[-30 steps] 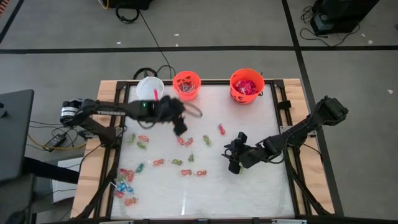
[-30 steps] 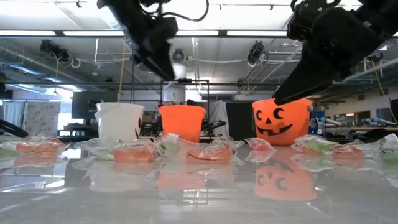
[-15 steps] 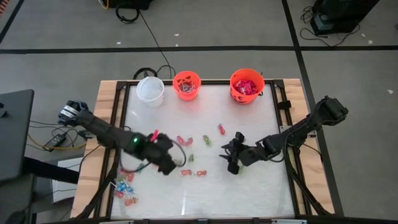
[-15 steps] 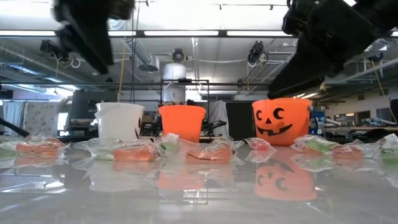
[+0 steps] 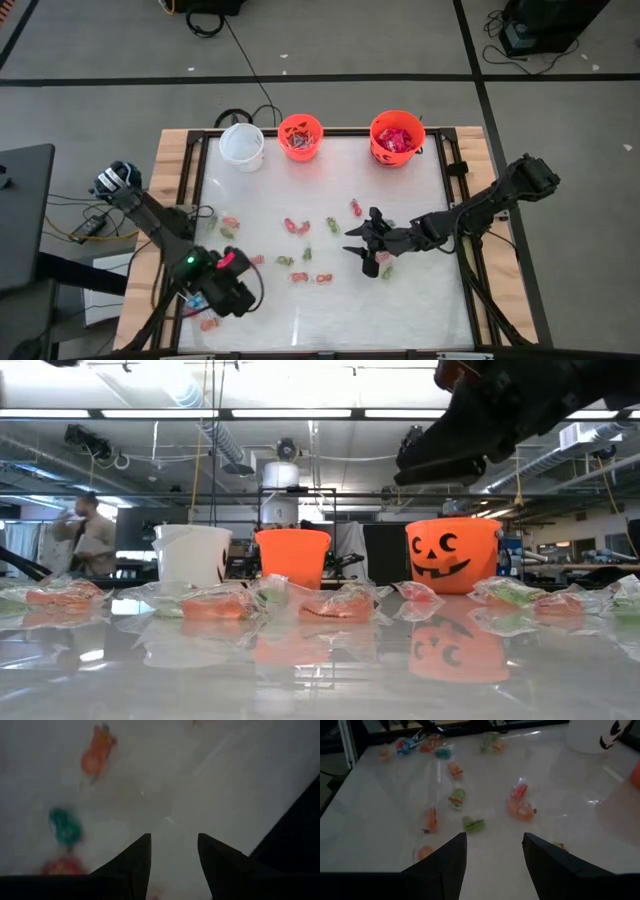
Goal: Sort candy by brand, put in halloween buckets
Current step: Put the blue lollipop into the left orange bucket
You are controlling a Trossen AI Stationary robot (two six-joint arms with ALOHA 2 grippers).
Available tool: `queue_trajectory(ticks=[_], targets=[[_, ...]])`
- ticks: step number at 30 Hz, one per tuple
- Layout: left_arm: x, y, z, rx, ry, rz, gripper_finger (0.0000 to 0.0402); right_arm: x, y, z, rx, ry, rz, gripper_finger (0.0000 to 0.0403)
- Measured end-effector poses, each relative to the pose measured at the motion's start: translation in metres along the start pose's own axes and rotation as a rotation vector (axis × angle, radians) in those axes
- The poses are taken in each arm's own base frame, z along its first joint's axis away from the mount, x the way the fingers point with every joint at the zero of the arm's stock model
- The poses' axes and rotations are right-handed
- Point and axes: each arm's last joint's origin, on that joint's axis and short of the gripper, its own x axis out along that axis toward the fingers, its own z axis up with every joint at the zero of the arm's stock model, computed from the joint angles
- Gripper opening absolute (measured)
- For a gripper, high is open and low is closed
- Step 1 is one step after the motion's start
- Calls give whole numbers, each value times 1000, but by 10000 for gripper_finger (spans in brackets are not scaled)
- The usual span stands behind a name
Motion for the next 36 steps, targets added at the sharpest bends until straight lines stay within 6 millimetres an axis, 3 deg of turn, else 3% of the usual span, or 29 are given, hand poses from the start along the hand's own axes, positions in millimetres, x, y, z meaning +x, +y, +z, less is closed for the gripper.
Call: queue_trajectory(ticks=[10,21,36], targets=[[3,16,-29,-162,14,109,167,6,-13,5,6,1,5,205],[16,30,-53,-257,260,212,167,6,-13,5,9,12,38,205],[58,51,-68,-385,290,138,167,6,-13,5,8,12,39,205]])
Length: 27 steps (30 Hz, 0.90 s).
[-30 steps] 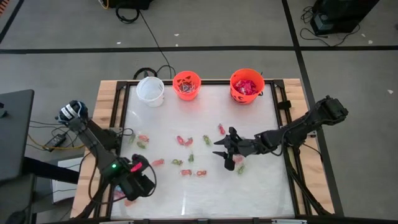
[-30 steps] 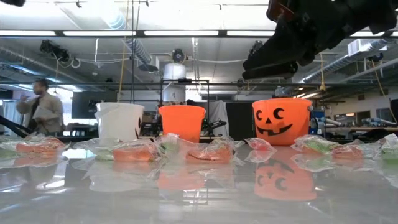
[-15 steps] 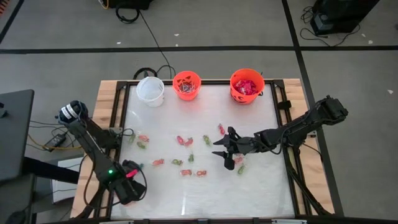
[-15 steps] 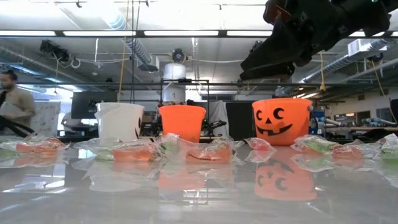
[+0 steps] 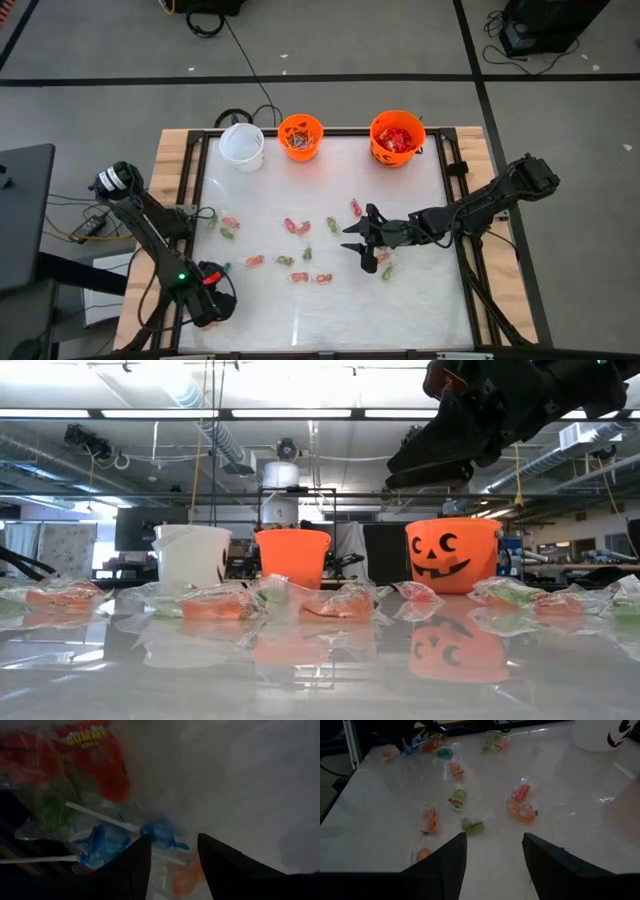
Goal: Sort candy by brand, put in halloween buckets
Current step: Put the blue lollipop into the left orange bucket
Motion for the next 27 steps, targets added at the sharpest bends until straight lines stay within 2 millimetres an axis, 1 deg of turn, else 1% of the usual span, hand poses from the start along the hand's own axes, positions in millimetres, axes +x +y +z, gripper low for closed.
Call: queue_trajectory(ticks=[5,12,17,21,27], targets=[[5,4,3,-38,13,24,167,0,0,0,0,0,0,205],[5,6,3,-112,28,54,168,0,0,0,-1,1,-1,205],[5,5,3,-119,57,58,168,0,0,0,-1,1,-1,205],[1,0,-1,-121,80,48,168,0,0,0,-1,1,-1,205],[-1,0,-1,-124,58,51,168,0,0,0,-2,3,-1,205]])
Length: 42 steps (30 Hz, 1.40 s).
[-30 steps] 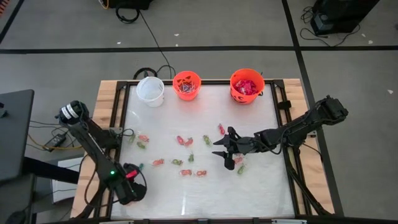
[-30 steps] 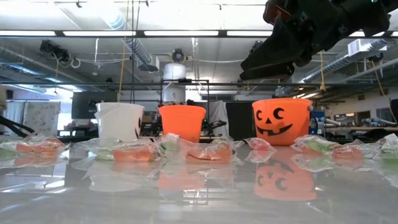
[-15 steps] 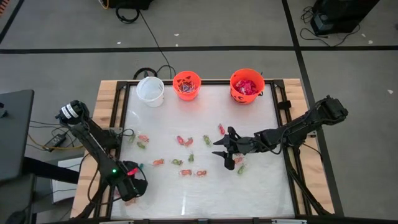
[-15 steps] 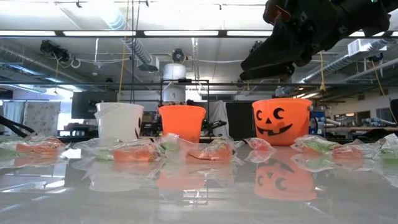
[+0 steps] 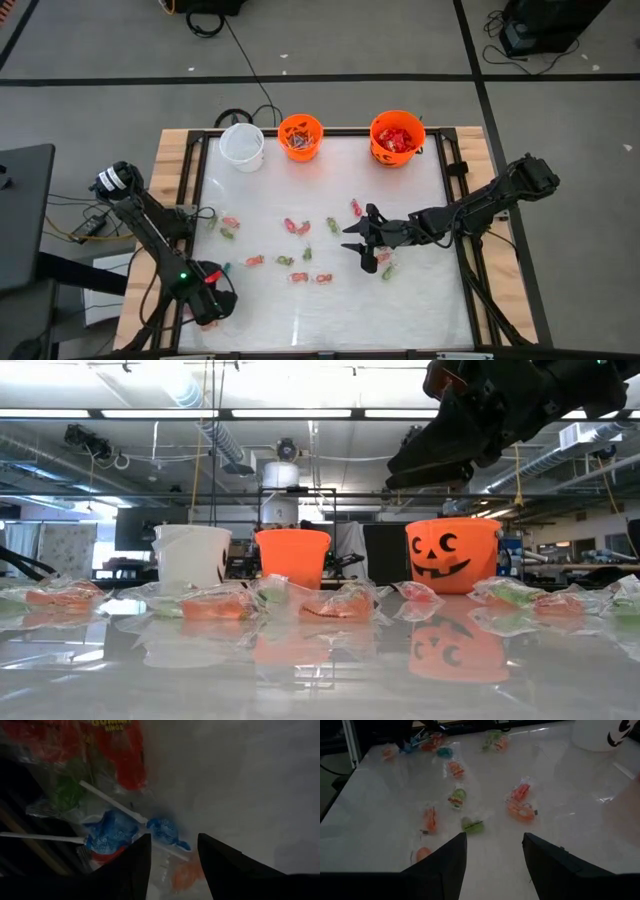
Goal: Sort candy by brand, put in halloween buckets
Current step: Put the blue lollipop into the left orange bucket
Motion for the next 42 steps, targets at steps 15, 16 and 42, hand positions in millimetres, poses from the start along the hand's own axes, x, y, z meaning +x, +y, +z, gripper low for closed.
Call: queue_trajectory(ticks=[15,16,42], targets=[[18,-3,0,45,-22,75,167,0,0,-1,-2,9,8,205],[18,-3,0,48,-37,64,167,0,0,-1,-2,9,8,205],[20,-12,4,139,-204,-111,94,0,0,0,1,10,21,205]])
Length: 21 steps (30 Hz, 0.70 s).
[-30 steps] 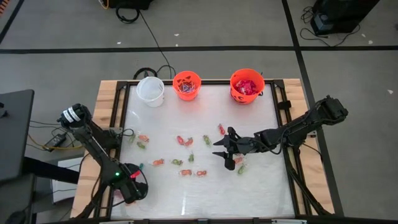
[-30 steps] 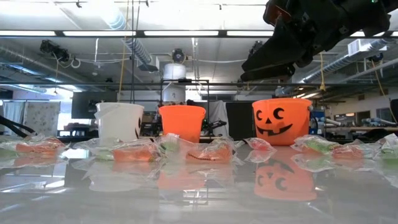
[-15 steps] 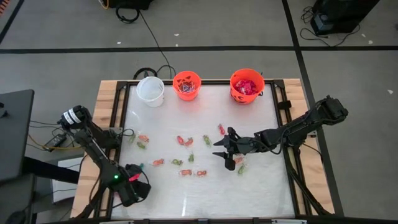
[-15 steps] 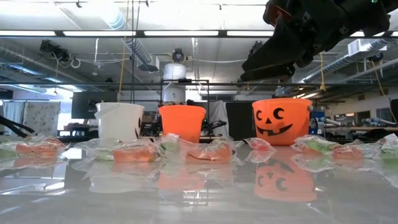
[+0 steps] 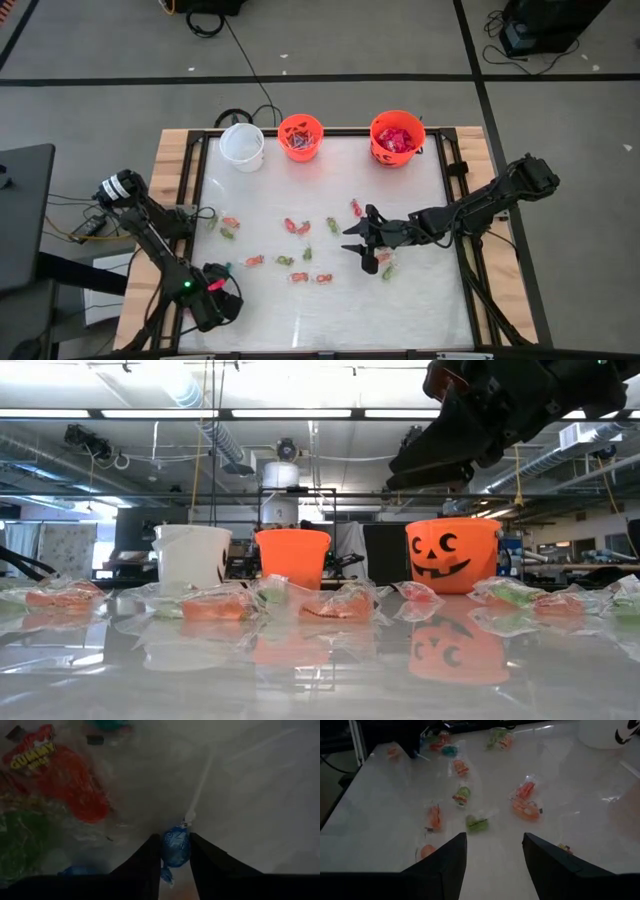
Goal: Sort candy by brand, put in halloween buckets
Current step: Put the blue lollipop into the left orange bucket
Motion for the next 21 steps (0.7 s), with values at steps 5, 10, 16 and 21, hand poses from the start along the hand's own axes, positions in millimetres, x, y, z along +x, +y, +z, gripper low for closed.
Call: queue_trajectory(ticks=[5,10,16,21], targets=[[-8,-6,9,36,-82,-29,97,1,-2,1,5,-7,-5,205],[-39,-16,26,103,-240,-107,96,2,-5,3,6,-15,-13,205],[-72,-12,58,117,-375,-84,96,2,-6,4,-7,-22,-15,205],[-83,-6,98,110,-568,35,95,2,-5,6,-15,-41,-11,205]])
